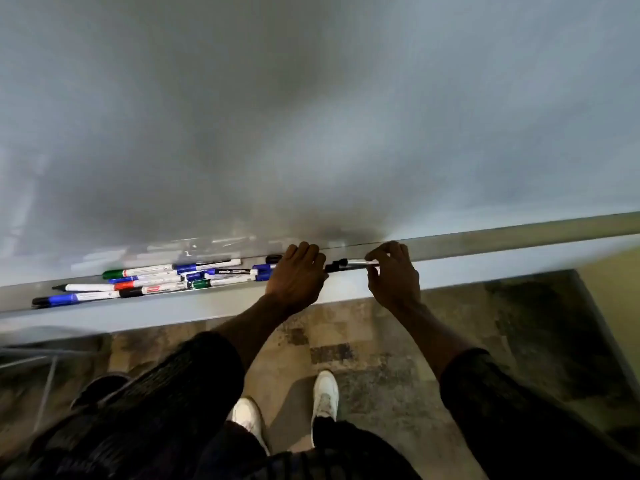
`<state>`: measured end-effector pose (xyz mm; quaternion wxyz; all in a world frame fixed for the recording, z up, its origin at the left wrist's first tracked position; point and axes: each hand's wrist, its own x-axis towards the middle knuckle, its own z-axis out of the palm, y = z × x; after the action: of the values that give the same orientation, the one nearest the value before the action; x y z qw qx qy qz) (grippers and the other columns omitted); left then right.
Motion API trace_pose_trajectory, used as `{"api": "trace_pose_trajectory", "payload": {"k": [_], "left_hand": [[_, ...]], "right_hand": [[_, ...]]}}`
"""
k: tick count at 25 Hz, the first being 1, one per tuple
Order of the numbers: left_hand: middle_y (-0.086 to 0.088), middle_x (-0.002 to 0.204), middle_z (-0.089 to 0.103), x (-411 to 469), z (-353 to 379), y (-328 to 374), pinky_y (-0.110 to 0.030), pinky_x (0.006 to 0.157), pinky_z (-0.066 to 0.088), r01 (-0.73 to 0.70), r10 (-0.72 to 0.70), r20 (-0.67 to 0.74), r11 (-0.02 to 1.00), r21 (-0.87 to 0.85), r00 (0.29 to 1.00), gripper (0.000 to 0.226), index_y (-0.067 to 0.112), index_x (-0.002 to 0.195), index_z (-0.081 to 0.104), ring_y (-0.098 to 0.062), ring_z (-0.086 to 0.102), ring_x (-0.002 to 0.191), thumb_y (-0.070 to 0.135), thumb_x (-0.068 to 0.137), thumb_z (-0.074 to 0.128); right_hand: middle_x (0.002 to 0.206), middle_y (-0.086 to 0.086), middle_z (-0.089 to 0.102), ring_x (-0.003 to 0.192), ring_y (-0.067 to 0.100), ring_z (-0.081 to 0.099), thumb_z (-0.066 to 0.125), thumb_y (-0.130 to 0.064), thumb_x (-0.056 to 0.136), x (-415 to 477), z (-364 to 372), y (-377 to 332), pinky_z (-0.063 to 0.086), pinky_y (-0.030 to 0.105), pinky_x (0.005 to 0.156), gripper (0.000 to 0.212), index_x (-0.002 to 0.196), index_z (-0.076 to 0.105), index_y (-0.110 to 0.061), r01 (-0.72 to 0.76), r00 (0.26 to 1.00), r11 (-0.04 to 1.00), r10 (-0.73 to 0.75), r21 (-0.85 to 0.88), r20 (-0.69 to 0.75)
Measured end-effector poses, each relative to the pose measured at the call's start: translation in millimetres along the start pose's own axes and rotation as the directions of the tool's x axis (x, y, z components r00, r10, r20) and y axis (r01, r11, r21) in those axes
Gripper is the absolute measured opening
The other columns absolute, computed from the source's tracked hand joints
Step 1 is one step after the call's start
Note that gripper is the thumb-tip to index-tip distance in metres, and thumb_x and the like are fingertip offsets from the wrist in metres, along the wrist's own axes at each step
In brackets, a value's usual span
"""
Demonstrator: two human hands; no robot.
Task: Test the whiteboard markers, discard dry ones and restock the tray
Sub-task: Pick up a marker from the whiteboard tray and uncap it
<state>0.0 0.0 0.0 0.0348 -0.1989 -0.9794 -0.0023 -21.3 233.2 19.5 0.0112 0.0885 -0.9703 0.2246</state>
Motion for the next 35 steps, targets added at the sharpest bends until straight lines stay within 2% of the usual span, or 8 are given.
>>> {"api": "trace_pose_trajectory", "payload": {"k": [3, 7, 11, 17, 25, 28, 31, 35], "left_hand": [[-0.013, 0.122, 0.064, 17, 8, 16, -0.045, 0.097, 0.046, 0.033, -0.033, 0.082, 0.999, -0.003, 0.996, 0.039, 0.007, 0.121, 0.069, -0.034, 0.058, 0.113, 0.041, 0.102, 0.065], [-0.013, 0.111, 0.066, 23, 14, 17, -0.044, 0.091, 0.046, 0.001, -0.002, 0.045, 1.0, 0.028, 0.999, 0.028, 0.009, 0.109, 0.076, -0.034, 0.059, 0.107, 0.034, 0.101, 0.068], [-0.014, 0.099, 0.066, 29, 14, 18, -0.043, 0.085, 0.047, 0.012, -0.012, 0.007, 1.0, 0.018, 1.0, 0.024, 0.009, 0.095, 0.08, -0.037, 0.061, 0.102, 0.032, 0.094, 0.078], [-0.012, 0.104, 0.068, 29, 19, 17, -0.042, 0.086, 0.05, 0.014, -0.014, 0.044, 1.0, -0.004, 0.999, 0.031, 0.01, 0.099, 0.079, -0.034, 0.062, 0.106, 0.038, 0.09, 0.084], [-0.011, 0.112, 0.071, 23, 17, 24, -0.042, 0.091, 0.051, 0.106, -0.103, 0.052, 0.993, -0.051, 0.993, 0.03, 0.009, 0.106, 0.076, -0.032, 0.062, 0.114, 0.034, 0.092, 0.083], [-0.008, 0.099, 0.069, 8, 9, 24, -0.039, 0.08, 0.052, 0.102, -0.107, -0.049, 0.99, -0.097, 0.993, 0.018, 0.013, 0.098, 0.078, -0.029, 0.06, 0.1, 0.025, 0.087, 0.086], [-0.006, 0.095, 0.065, -18, -3, 15, -0.039, 0.075, 0.05, 0.117, -0.135, -0.148, 0.985, -0.124, 0.98, 0.011, 0.015, 0.095, 0.078, -0.028, 0.058, 0.094, 0.018, 0.087, 0.084], [-0.006, 0.102, 0.063, -63, -23, -13, -0.04, 0.077, 0.044, 0.234, -0.281, -0.282, 0.953, -0.191, 0.917, 0.009, 0.014, 0.101, 0.07, -0.029, 0.055, 0.094, 0.023, 0.099, 0.069]], "right_hand": [[0.122, 0.006, 0.062, 0.122, 0.029, 0.053, 0.074, -0.015, 0.091, 16, 5, 9, 0.056, 0.041, 0.073, 0.026, 0.116, 0.071, -0.016, 0.0, 0.998, 1.0, 0.001, -0.021, 0.057], [0.117, 0.01, 0.067, 0.116, 0.035, 0.055, 0.072, -0.016, 0.094, 29, 17, 13, 0.052, 0.046, 0.087, 0.02, 0.114, 0.073, -0.012, 0.044, 0.996, 0.996, -0.038, -0.072, 0.083], [0.114, 0.009, 0.066, 0.111, 0.035, 0.055, 0.068, -0.006, 0.091, 33, 30, 28, 0.046, 0.044, 0.089, 0.022, 0.11, 0.074, -0.016, 0.032, 0.994, 0.989, -0.016, -0.146, 0.104], [0.11, 0.006, 0.064, 0.111, 0.032, 0.055, 0.08, -0.022, 0.088, 30, 34, 35, 0.045, 0.044, 0.09, 0.022, 0.109, 0.078, -0.017, 0.07, 0.991, 0.994, -0.06, -0.08, 0.122], [0.106, 0.004, 0.071, 0.107, 0.033, 0.061, 0.076, -0.014, 0.091, 28, 30, 37, 0.046, 0.046, 0.089, 0.017, 0.105, 0.07, -0.018, 0.046, 0.993, 0.993, -0.034, -0.106, 0.112], [0.091, 0.004, 0.072, 0.088, 0.029, 0.067, 0.074, -0.008, 0.092, 17, 19, 26, 0.05, 0.038, 0.076, 0.019, 0.107, 0.064, -0.015, 0.013, 0.999, 0.999, -0.012, 0.041, -0.035], [0.085, -0.006, 0.071, 0.069, 0.013, 0.065, 0.073, -0.021, 0.098, 7, 5, -3, 0.048, 0.024, 0.058, 0.018, 0.11, 0.061, -0.018, 0.054, 0.992, 0.962, -0.021, 0.269, -0.126], [0.085, -0.012, 0.071, 0.069, 0.004, 0.065, 0.077, -0.019, 0.095, -7, -9, -73, 0.056, 0.033, 0.058, 0.014, 0.104, 0.066, -0.018, 0.21, 0.973, 0.833, -0.129, 0.511, -0.189]]}}
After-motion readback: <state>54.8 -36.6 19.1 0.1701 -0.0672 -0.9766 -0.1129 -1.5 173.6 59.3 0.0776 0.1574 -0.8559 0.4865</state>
